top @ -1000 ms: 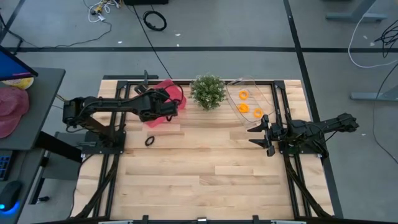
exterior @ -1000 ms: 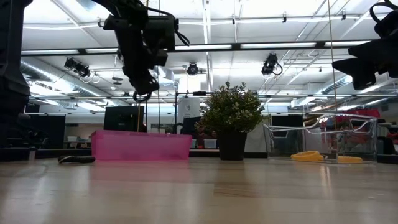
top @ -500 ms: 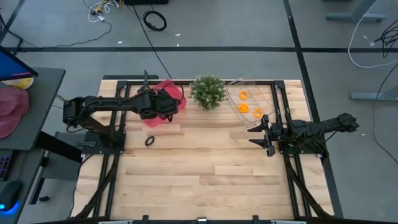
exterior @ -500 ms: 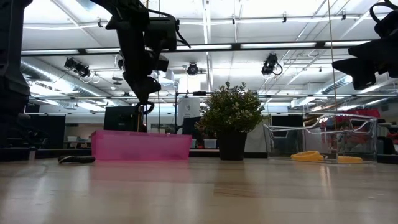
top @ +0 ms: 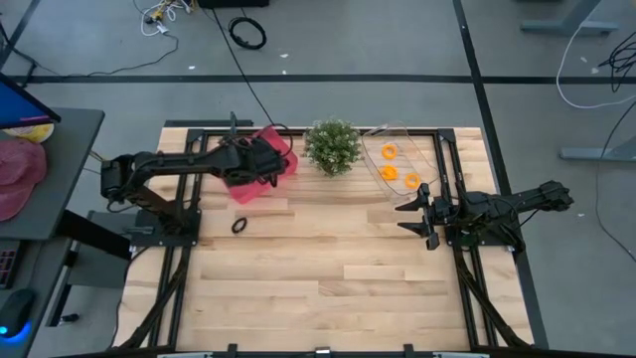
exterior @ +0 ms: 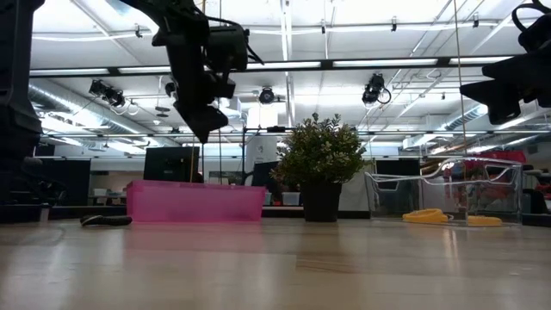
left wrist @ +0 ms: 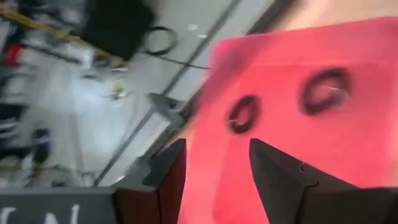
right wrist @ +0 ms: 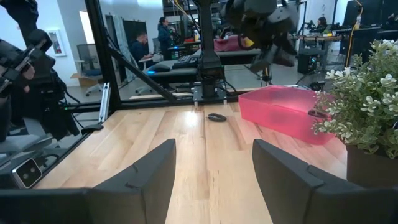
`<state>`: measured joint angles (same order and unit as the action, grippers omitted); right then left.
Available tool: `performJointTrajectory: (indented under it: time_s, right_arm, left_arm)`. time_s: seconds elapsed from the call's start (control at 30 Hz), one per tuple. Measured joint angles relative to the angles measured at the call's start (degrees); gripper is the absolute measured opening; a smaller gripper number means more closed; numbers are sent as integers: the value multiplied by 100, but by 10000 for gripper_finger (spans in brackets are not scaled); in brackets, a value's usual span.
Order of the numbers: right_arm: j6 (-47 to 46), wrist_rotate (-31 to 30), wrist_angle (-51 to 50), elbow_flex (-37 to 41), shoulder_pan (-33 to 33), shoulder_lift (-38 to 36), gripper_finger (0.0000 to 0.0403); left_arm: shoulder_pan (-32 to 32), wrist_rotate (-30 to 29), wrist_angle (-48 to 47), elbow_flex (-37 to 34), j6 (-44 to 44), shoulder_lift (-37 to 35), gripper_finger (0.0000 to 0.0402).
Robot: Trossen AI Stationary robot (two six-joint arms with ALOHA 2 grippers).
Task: Sort spring keychains
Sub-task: Put the black spring keychain into the pink bin
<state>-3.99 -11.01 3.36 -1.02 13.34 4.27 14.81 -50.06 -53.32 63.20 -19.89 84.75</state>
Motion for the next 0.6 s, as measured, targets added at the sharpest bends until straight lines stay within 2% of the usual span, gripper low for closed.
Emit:
performJointTrajectory:
  time_s: [0.07,0.6]
  right_arm:
    - [0,1,0,0,0,0,215]
    - [0,-1,0,0,1,0,215]
  left_arm:
    - [10,-133,-65,0,-26,0,179]
    - [-62,433,-196,0,-90,0,179]
